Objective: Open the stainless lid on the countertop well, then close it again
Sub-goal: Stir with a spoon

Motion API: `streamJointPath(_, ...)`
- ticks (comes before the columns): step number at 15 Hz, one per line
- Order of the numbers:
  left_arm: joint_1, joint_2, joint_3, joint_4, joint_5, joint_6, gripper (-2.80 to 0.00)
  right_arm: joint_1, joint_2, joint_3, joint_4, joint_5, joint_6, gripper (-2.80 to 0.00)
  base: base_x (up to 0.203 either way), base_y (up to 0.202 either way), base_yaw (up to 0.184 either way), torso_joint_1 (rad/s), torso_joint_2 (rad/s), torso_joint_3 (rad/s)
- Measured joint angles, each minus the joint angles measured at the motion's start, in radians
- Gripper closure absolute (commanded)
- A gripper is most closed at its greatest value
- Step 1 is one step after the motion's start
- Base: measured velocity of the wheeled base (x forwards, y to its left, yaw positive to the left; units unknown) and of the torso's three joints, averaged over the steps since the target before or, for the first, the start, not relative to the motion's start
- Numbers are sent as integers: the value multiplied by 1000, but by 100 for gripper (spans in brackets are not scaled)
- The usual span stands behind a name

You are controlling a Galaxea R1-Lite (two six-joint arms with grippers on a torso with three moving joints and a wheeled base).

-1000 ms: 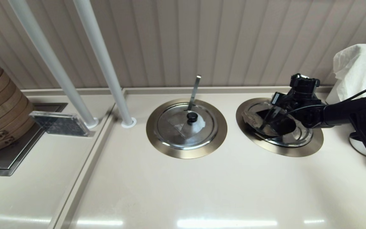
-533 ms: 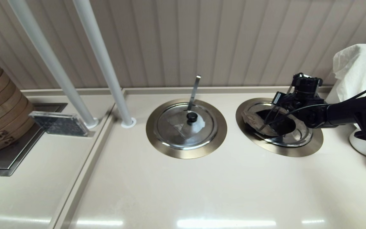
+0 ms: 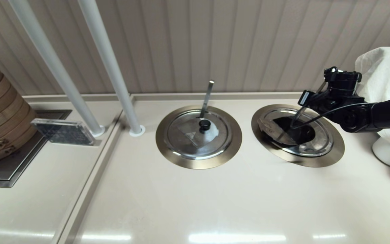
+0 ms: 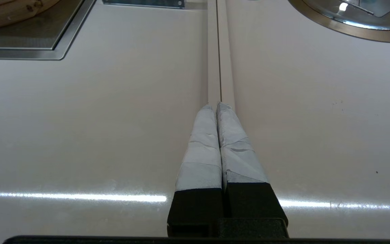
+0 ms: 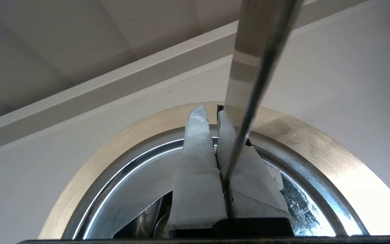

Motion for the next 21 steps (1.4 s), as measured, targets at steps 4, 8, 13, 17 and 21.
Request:
streamJointPath(4, 0, 0, 0, 0, 0, 0, 0, -20, -92, 54, 1, 34, -4, 0, 0, 0, 0, 0, 0, 0)
streamJointPath(8, 0, 0, 0, 0, 0, 0, 0, -19, -151, 144, 3, 90, -115, 0, 0, 0, 0, 0, 0, 0)
streamJointPath(13, 0, 0, 0, 0, 0, 1, 0, -18, -224, 240, 1, 142, -226, 0, 0, 0, 0, 0, 0, 0)
streamJointPath(17, 0, 0, 0, 0, 0, 0, 0, -43, -220, 256, 6, 142, -299, 0, 0, 0, 0, 0, 0, 0)
streamJointPath(21, 0, 0, 0, 0, 0, 0, 0, -53, -196, 226, -5, 130, -280, 0, 0, 0, 0, 0, 0, 0)
